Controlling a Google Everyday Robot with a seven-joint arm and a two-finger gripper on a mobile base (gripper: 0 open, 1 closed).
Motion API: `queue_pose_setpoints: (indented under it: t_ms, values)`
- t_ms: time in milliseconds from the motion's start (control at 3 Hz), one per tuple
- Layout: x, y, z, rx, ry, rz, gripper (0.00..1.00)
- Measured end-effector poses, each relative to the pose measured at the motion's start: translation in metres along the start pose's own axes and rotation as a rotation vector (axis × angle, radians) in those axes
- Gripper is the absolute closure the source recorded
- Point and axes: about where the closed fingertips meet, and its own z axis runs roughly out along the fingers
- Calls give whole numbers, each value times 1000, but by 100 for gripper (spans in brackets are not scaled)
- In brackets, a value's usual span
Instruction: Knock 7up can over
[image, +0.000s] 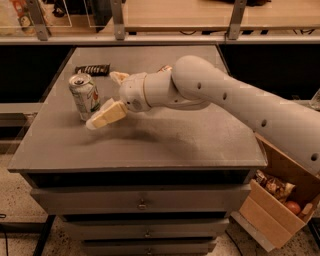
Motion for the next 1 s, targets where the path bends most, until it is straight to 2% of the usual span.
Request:
queue_pose_setpoints:
  t_ms: [1000]
  values:
    - [5, -4, 21, 2, -45, 14, 0]
